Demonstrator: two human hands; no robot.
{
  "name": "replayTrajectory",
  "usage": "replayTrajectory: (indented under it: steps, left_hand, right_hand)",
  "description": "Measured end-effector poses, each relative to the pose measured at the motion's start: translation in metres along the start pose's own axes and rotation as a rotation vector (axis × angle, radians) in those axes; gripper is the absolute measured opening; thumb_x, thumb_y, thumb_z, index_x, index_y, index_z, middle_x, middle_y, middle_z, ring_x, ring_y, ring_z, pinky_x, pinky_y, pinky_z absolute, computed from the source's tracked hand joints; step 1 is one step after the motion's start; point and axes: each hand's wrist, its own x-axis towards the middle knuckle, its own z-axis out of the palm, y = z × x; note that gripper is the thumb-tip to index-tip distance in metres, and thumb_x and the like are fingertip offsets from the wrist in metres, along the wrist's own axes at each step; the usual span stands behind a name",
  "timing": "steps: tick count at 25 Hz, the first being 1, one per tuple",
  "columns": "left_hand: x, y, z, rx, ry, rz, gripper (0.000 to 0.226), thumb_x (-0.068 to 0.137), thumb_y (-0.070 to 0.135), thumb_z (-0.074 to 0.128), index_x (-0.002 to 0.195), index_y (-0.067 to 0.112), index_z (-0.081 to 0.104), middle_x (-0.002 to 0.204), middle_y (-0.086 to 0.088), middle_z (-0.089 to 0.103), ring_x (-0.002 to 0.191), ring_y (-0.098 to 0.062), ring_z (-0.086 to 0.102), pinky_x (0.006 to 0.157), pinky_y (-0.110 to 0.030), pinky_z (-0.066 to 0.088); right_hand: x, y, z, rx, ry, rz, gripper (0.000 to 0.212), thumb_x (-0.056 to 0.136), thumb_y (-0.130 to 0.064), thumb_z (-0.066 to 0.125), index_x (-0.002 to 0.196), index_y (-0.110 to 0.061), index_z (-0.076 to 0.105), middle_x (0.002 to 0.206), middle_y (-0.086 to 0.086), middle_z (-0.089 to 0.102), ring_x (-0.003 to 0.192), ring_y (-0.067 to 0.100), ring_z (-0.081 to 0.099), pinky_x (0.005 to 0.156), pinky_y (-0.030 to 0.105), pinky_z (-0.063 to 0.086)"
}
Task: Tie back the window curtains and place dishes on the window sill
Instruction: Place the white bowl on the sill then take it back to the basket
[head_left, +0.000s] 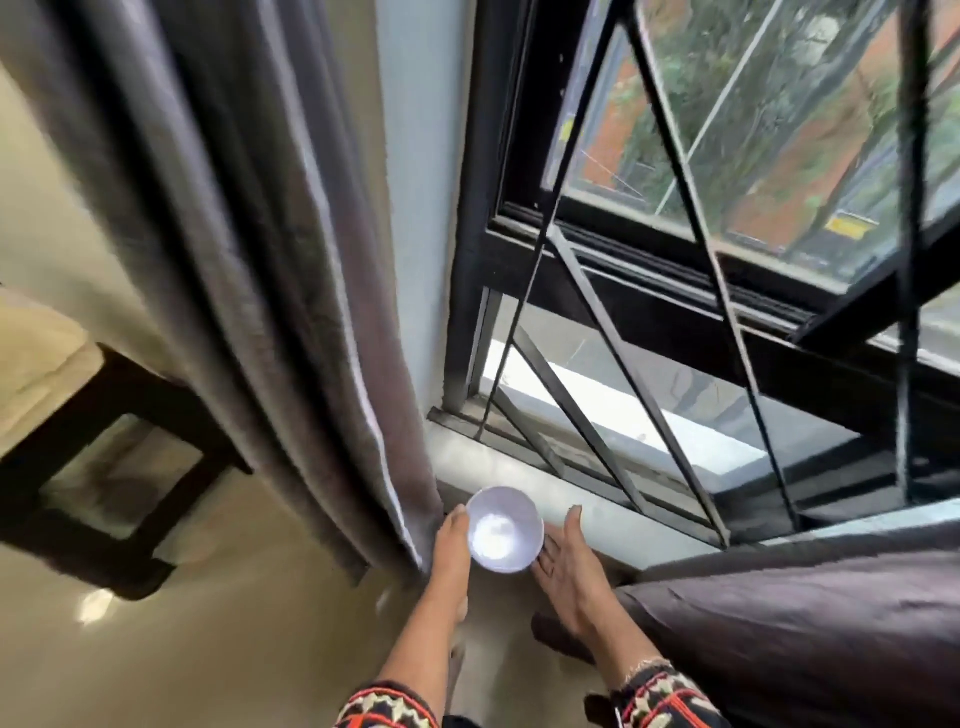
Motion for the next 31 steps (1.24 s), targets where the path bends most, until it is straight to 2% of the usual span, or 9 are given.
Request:
replayTrajectory:
  steps: [6,11,15,19,21,22,23,24,31]
  left_hand:
    - [-0.100,0.047,-0.035,0.018,-0.037,-0.013,0.041,0.098,0.032,0.036,0.128,0.007,0.049,0.130,-0.023,0.050,0.121,-0.043,0.044,0.099,-0.052,0.038]
    - [-0.143,0.065,-0.087,-0.054,0.010,0.025,0.033,0.098,0.028,0.038,0.114,0.007,0.058,0.103,-0.006,0.058,0.082,-0.009,0.054,0.058,-0.015,0.045]
    - [-0.149,0.086,-0.137,-0.099,0.023,0.043,0.041,0.099,0.033,0.032,0.120,0.006,0.056,0.120,-0.009,0.056,0.107,-0.018,0.049,0.085,-0.026,0.034]
    - [-0.141,0.126,-0.202,-0.207,0.066,0.085,0.044,0.100,0.035,0.029,0.120,0.006,0.055,0.113,-0.008,0.058,0.101,-0.017,0.051,0.071,-0.024,0.043]
    - [-0.132,0.150,-0.240,-0.267,0.092,0.125,0.043,0.099,0.033,0.030,0.122,0.005,0.054,0.120,-0.010,0.058,0.108,-0.021,0.053,0.081,-0.029,0.044]
    - [-0.128,0.161,-0.258,-0.279,0.105,0.138,0.042,0.099,0.032,0.031,0.122,0.006,0.055,0.122,-0.011,0.058,0.110,-0.022,0.053,0.084,-0.030,0.044]
    - [-0.124,0.174,-0.279,-0.282,0.121,0.159,0.041,0.099,0.032,0.031,0.119,0.007,0.056,0.123,-0.011,0.058,0.110,-0.023,0.054,0.085,-0.030,0.044]
    - [-0.120,0.187,-0.296,-0.285,0.136,0.174,0.038,0.099,0.031,0.031,0.116,0.009,0.057,0.122,-0.012,0.059,0.108,-0.023,0.055,0.086,-0.031,0.044]
    - [-0.089,0.260,-0.411,-0.379,0.272,0.183,0.040,0.099,0.027,0.036,0.124,0.002,0.053,0.125,-0.019,0.056,0.115,-0.032,0.051,0.094,-0.040,0.043]
  right_hand:
    - [-0.092,-0.023,0.041,-0.046,-0.037,-0.003,0.054,0.089,-0.059,0.021,0.112,-0.021,0.053,0.114,-0.005,0.056,0.113,0.012,0.046,0.097,0.025,0.034]
    - [-0.132,-0.012,0.083,-0.116,-0.108,-0.038,0.061,0.091,-0.056,0.023,0.128,-0.015,0.047,0.135,0.002,0.049,0.124,0.016,0.044,0.107,0.030,0.031]
    - [-0.138,-0.008,0.133,-0.156,-0.176,0.001,0.066,0.088,-0.060,0.025,0.128,-0.014,0.049,0.137,0.004,0.049,0.126,0.019,0.045,0.110,0.033,0.031]
    - [-0.118,-0.007,0.207,-0.206,-0.292,-0.006,0.068,0.091,-0.055,0.029,0.135,-0.004,0.041,0.135,0.010,0.052,0.123,0.022,0.046,0.096,0.027,0.042]
    - [-0.114,-0.007,0.254,-0.431,-0.330,-0.297,0.077,0.093,-0.050,0.031,0.140,0.011,0.019,0.137,0.027,0.042,0.133,0.039,0.028,0.107,0.025,0.032]
    - [-0.111,-0.011,0.283,-0.066,-0.393,-0.181,0.078,0.096,-0.047,0.028,0.139,0.013,0.006,0.143,0.032,0.024,0.136,0.040,0.017,0.113,0.026,0.017]
    - [-0.104,-0.016,0.311,0.011,-0.169,0.001,0.074,0.097,-0.046,0.028,0.141,0.011,0.011,0.148,0.027,0.020,0.137,0.036,0.018,0.113,0.028,0.015]
    - [-0.089,-0.009,0.329,-0.314,-0.213,-0.107,0.068,0.096,-0.045,0.029,0.140,0.007,0.025,0.148,0.021,0.029,0.134,0.031,0.029,0.108,0.028,0.025]
    - [-0.053,-0.009,0.478,-0.348,-0.336,0.014,0.053,0.097,-0.040,0.032,0.133,-0.004,0.044,0.119,0.009,0.055,0.106,0.020,0.051,0.088,0.030,0.040]
